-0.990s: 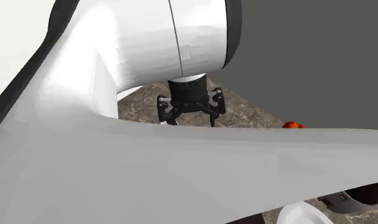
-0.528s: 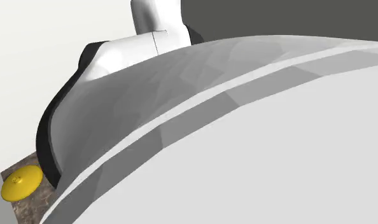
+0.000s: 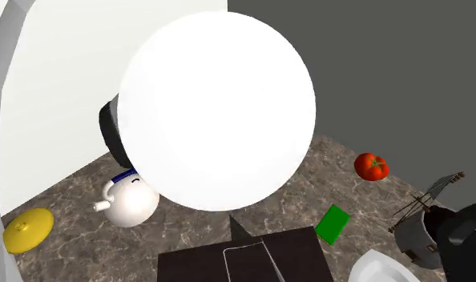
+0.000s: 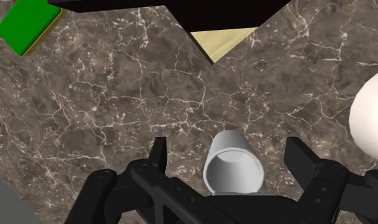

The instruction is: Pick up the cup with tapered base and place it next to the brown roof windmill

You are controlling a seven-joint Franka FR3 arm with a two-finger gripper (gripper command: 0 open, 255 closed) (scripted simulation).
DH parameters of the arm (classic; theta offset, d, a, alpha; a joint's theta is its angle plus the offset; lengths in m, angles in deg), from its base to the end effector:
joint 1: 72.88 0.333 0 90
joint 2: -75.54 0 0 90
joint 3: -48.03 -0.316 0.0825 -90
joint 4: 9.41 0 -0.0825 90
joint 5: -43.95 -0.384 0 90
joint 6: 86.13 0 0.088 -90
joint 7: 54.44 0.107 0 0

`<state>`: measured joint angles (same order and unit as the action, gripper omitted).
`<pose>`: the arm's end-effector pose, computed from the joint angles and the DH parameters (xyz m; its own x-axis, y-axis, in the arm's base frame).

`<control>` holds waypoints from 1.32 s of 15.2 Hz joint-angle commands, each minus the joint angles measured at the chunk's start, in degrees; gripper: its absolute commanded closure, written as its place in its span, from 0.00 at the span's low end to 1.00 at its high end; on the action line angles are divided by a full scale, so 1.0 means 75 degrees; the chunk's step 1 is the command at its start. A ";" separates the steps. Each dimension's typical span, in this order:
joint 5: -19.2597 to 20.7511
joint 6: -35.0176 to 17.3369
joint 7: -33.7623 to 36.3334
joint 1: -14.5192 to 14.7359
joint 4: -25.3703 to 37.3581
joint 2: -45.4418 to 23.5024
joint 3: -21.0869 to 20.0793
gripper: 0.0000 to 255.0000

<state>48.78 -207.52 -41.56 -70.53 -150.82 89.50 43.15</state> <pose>0.4322 0.0508 0.3757 0.9945 -0.0589 -0.0866 -0.0493 -0.9928 0.1093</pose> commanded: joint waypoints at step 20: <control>0.1083 -0.2770 0.1242 0.0443 0.2452 -0.5168 -0.0105 0.00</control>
<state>56.73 -227.77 -32.36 -67.25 -132.45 51.24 42.25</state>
